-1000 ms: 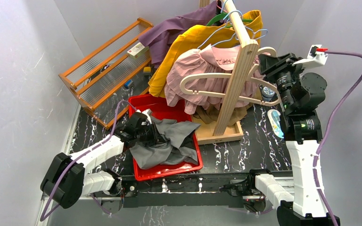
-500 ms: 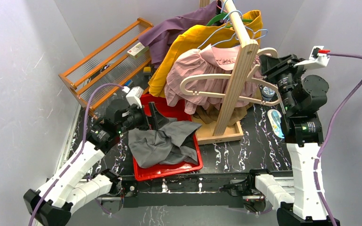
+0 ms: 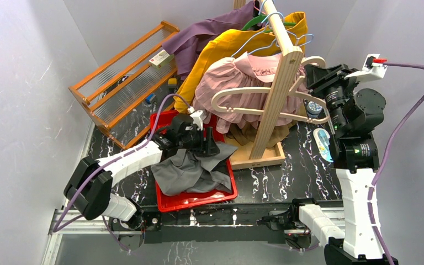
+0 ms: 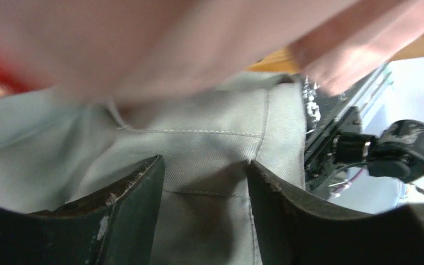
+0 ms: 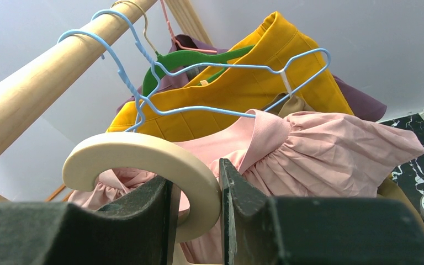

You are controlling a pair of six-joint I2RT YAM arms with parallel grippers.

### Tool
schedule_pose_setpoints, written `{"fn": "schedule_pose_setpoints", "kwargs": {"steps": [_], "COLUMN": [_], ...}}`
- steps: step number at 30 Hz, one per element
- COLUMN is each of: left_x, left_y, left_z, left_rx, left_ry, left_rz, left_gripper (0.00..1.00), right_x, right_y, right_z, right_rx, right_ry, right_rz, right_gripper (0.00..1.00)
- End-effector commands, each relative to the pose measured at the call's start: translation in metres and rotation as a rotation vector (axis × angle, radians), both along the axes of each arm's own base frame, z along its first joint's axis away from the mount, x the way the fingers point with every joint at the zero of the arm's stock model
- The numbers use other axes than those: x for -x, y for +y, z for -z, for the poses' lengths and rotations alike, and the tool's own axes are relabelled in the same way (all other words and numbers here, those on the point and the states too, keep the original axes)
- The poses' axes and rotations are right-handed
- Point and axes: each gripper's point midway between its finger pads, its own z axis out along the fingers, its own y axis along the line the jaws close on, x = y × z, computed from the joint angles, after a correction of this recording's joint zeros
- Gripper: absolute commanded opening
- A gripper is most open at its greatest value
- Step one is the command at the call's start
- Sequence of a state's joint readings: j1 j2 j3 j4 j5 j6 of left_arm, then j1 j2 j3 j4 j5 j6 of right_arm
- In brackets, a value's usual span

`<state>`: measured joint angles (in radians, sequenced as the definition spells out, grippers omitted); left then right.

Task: Remove the skirt from the hanger
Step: Place the skirt in the bin.

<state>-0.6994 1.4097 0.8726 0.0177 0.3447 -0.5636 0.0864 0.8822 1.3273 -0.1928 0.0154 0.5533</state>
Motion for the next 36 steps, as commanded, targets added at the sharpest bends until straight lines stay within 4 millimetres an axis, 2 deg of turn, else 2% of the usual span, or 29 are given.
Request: {"fn": "schedule_pose_setpoints", "kwargs": {"steps": [1, 2, 4, 8, 13, 17, 21, 24, 26, 31, 36], "left_x": [0.01, 0.017, 0.033, 0.071, 0.103, 0.101, 0.084, 0.081, 0.08, 0.077, 0.074], "left_y": [0.023, 0.032, 0.047, 0.066, 0.094, 0.1, 0.088, 0.086, 0.085, 0.086, 0.083], "left_z": [0.02, 0.027, 0.043, 0.069, 0.113, 0.127, 0.102, 0.082, 0.066, 0.024, -0.016], "left_rx": [-0.102, -0.136, -0.183, -0.167, -0.263, -0.417, -0.352, -0.328, -0.307, -0.243, -0.171], "left_ry": [-0.037, -0.029, 0.01, 0.122, 0.257, 0.242, 0.157, 0.127, 0.101, 0.015, -0.059], "left_rz": [0.001, 0.007, 0.015, -0.006, -0.089, -0.074, -0.08, -0.085, -0.078, -0.086, -0.086], "left_gripper": [0.5, 0.46, 0.31, 0.2, 0.16, 0.15, 0.22, 0.31, 0.42, 0.65, 0.78], "right_x": [0.016, 0.016, 0.014, 0.008, 0.003, -0.001, -0.002, 0.004, 0.007, 0.007, 0.005], "right_y": [-0.002, -0.002, -0.001, 0.001, 0.004, 0.005, 0.001, -0.002, -0.004, -0.004, -0.003], "right_z": [-0.033, -0.032, -0.029, -0.023, -0.015, -0.007, -0.005, -0.01, -0.015, -0.038, -0.066], "right_rx": [0.002, 0.001, 0.0, -0.01, -0.016, 0.002, 0.079, 0.147, 0.174, 0.223, 0.254], "right_ry": [-0.11, -0.109, -0.107, -0.095, -0.077, -0.06, -0.043, -0.063, -0.08, -0.123, -0.195], "right_rz": [0.006, 0.004, 0.001, -0.01, -0.023, -0.028, -0.006, 0.008, 0.021, 0.022, 0.025], "right_gripper": [0.0, 0.0, 0.0, 0.0, 0.0, 0.0, 0.0, 0.0, 0.0, 0.0, 0.0]}}
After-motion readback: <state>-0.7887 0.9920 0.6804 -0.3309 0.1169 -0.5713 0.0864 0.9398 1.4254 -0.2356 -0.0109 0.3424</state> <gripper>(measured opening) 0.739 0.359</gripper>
